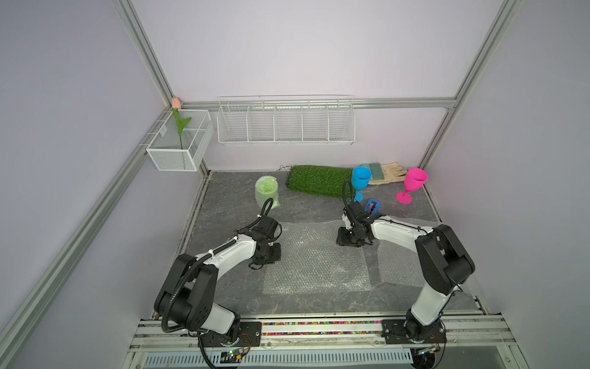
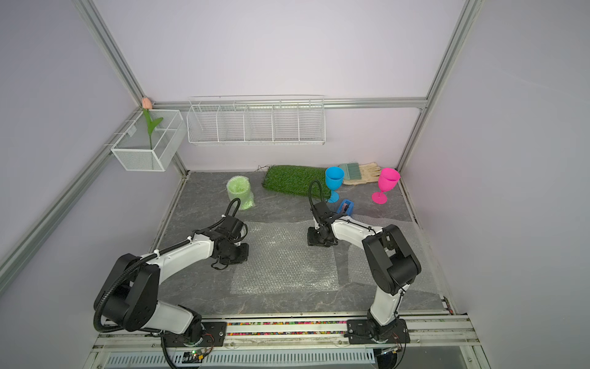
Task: Wrap wine glasses in bubble wrap
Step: Place the bubble wrap at the center of the board.
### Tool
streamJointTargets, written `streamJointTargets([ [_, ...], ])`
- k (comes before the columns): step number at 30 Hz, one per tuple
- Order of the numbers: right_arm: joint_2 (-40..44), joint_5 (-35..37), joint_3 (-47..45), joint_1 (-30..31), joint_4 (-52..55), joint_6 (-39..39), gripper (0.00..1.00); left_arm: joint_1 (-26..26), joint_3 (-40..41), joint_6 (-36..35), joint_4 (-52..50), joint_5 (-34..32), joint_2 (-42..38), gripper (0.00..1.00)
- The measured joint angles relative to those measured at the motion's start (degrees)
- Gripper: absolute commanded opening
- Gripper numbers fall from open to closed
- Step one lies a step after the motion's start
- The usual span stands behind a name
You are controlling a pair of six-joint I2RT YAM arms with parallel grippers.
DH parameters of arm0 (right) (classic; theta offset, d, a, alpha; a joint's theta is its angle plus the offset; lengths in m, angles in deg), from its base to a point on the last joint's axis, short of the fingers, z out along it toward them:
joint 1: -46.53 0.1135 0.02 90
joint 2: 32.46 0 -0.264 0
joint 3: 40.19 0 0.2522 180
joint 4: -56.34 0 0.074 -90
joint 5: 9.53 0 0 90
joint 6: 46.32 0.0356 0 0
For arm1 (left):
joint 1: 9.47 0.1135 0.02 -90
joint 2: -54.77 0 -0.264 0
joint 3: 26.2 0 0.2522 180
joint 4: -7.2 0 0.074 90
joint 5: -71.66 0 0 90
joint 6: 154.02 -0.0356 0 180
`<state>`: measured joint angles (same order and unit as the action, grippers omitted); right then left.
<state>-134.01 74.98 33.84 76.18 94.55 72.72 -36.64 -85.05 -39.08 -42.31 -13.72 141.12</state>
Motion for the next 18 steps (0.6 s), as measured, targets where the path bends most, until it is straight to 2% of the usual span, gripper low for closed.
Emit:
streamJointTargets([
  [5,0.4,0.4,0.0,-0.2,0.2,-1.0,0.51,0.0,-0.7,0.1,-0.3,-0.5,1.3,0.03],
  [7,1.4,1.0,0.0,-0.2,0.7,-2.0,0.55,-0.1,-0.8,0.1,-0.5,-0.7,1.2,0.06],
  [9,3.4,1.7,0.0,-0.4,1.1,-3.2,0.64,-0.2,-0.8,0.1,-1.1,-0.9,0.9,0.12],
  [11,6.9,2.6,0.0,-0.8,1.0,-4.9,0.79,-0.2,-0.8,0.1,-2.3,-1.2,-0.4,0.17],
  [13,10.4,3.3,0.0,-1.8,0.7,-6.8,0.87,-0.2,-0.9,0.3,-3.0,-1.4,-2.5,0.22],
  [14,12.1,3.5,0.0,-2.6,0.2,-7.7,0.96,-0.2,-1.2,0.3,-3.4,-1.4,-3.7,0.25],
  [15,13.5,3.7,0.0,-3.5,-0.3,-8.6,0.99,-0.2,-1.4,0.4,-3.6,-1.6,-4.5,0.30],
  [17,15.9,3.8,-0.1,-6.5,-2.0,-9.9,0.89,-0.2,-2.2,0.4,-3.8,-1.6,-6.0,0.39],
  [18,16.6,3.7,-0.1,-7.8,-2.8,-10.3,0.89,-0.2,-2.5,0.4,-3.8,-1.5,-6.4,0.44],
])
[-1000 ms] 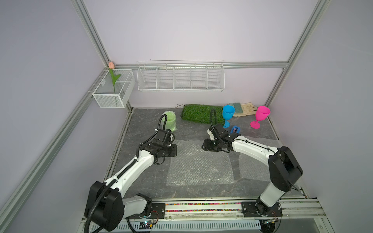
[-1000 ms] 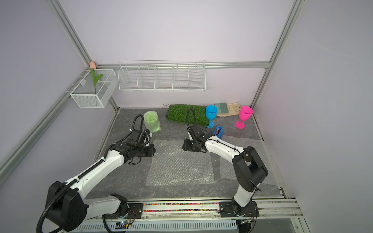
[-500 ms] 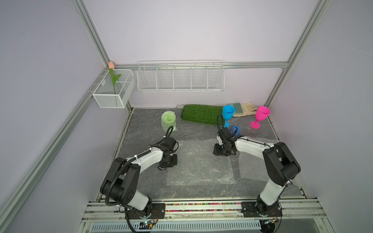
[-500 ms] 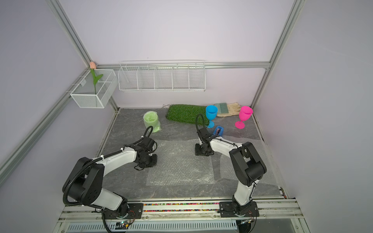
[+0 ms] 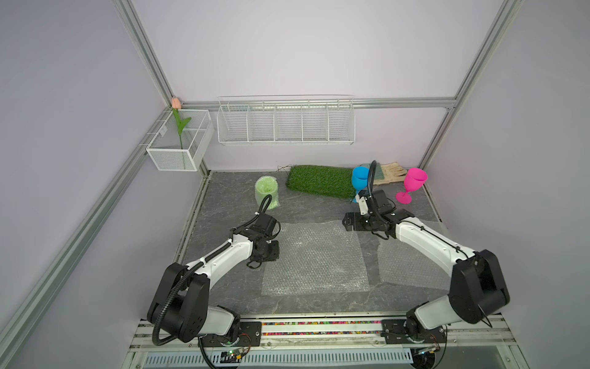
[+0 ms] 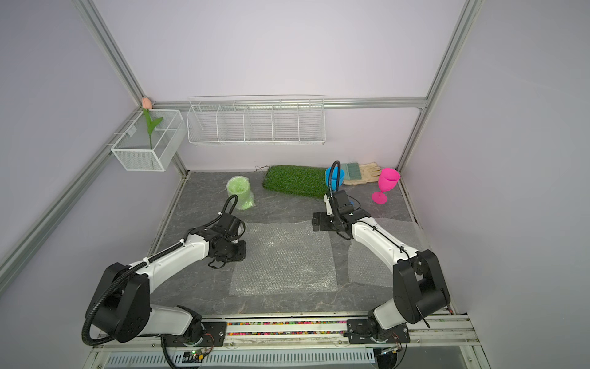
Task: Wrap wine glasses in bubble wrap
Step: Place the bubble wrap at the center of the board, then pick up the wine glass at the center of the board.
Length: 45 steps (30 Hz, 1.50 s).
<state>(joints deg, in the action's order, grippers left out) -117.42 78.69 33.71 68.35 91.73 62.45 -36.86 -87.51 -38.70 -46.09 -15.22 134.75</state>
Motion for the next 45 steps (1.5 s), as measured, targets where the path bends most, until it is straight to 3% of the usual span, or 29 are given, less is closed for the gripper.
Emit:
streamJointTargets([
  [2,1.0,-0.8,-0.5,-3.4,-2.6,-0.9,0.89,0.0,-0.5,-0.2,-0.1,0.2,-0.5,0.57],
  [4,1.2,-1.4,-0.7,-6.2,-4.6,-1.6,0.89,0.0,-0.6,-0.3,-0.1,0.3,-1.0,0.83],
  [6,1.1,-1.7,-0.7,-8.2,-6.9,-2.6,0.89,0.0,-0.7,-0.6,-0.3,0.4,-1.8,0.98],
  [15,-5.4,-5.0,-0.4,-11.1,-26.1,-11.9,0.89,0.0,-2.5,-1.5,-0.7,-0.4,-5.6,0.99],
  [23,-16.3,-10.7,1.7,-15.4,-40.4,-13.7,0.89,0.0,-2.9,-1.9,-0.7,-1.1,-5.6,0.99],
  [45,-34.0,-15.7,7.8,-16.0,-64.4,-18.4,0.89,0.0,-5.8,-2.7,-0.6,-1.8,-1.6,0.96],
])
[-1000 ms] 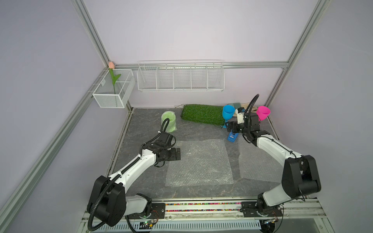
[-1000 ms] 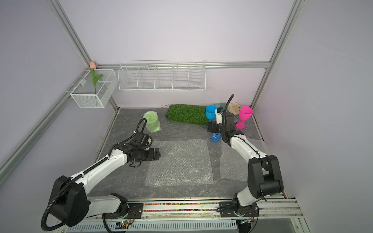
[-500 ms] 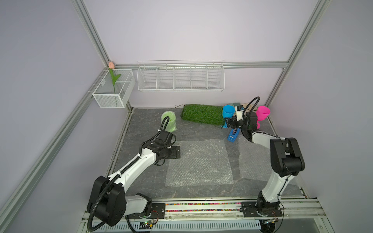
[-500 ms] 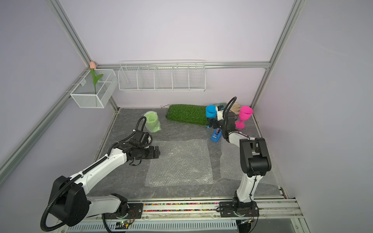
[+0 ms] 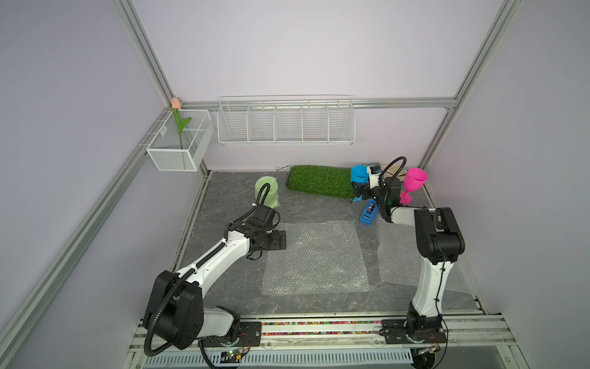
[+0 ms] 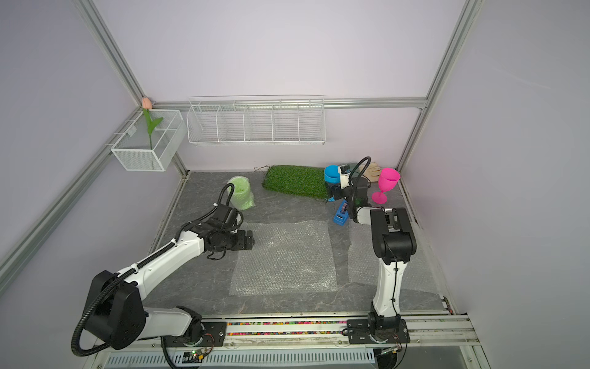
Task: Wrap wine glasses in bubble wrap
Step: Pick up the wine glass at the center of the board.
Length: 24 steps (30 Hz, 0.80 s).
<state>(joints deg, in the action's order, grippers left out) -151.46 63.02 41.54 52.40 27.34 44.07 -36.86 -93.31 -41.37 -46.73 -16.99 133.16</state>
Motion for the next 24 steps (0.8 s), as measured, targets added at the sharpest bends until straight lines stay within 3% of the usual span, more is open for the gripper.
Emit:
streamJointTargets([
  [12,-6.4,-2.8,4.0,-1.2,-7.0,0.5,0.89,0.0,-0.5,-0.4,-0.1,0.0,1.5,0.96],
  [18,-8.1,-4.3,5.3,-1.4,-9.2,2.3,1.00,0.0,-0.5,-0.4,-0.3,0.0,1.5,0.95],
  [24,-8.2,-5.0,5.3,-1.7,-10.5,3.6,0.90,0.0,-0.5,-0.4,-0.5,-0.4,1.4,0.94],
])
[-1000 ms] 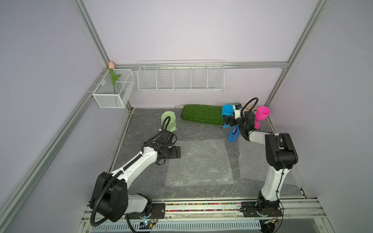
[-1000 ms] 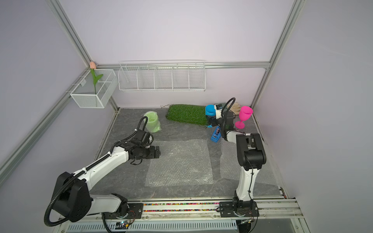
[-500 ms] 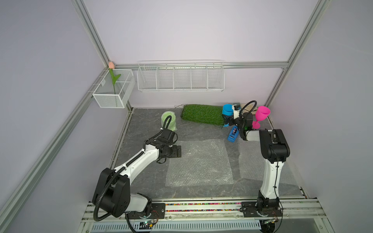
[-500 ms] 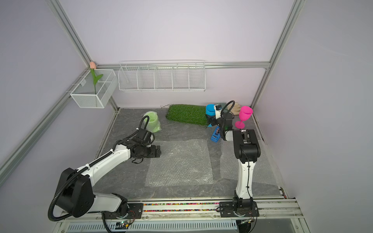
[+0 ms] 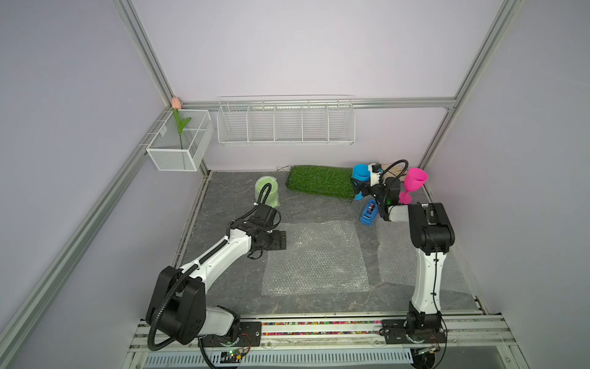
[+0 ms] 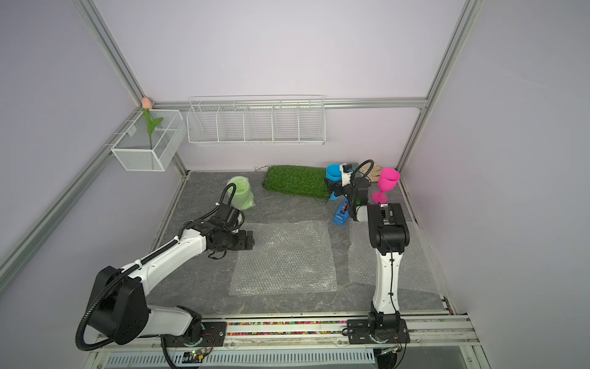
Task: Wrap wine glasses in bubble wrap
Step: Pick up the wine glass at the center of the board.
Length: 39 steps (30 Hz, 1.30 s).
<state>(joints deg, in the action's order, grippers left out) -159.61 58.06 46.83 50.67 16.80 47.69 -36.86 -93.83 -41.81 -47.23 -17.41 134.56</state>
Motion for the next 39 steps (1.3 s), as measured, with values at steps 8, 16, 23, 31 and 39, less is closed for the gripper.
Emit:
streamJointTargets([
  [8,0.0,-0.2,0.0,-0.3,-0.6,0.5,0.81,0.0,0.0,0.0,0.0,-0.2,-0.1,0.93],
  [16,4.9,0.3,-3.1,-0.6,2.1,-0.1,0.78,0.0,0.0,0.0,-0.9,-3.2,-0.9,0.91],
  [23,19.0,1.8,-7.2,-0.7,9.5,-1.5,0.77,2.8,0.0,-0.4,-0.8,-4.0,-2.3,0.89],
  [31,36.3,1.9,-9.0,0.0,30.7,0.0,0.74,9.3,0.3,-0.9,1.3,0.4,-2.4,0.84],
  [39,45.8,0.0,-9.5,10.9,55.9,9.6,0.68,10.1,2.3,-1.2,2.2,3.8,-1.9,0.71],
])
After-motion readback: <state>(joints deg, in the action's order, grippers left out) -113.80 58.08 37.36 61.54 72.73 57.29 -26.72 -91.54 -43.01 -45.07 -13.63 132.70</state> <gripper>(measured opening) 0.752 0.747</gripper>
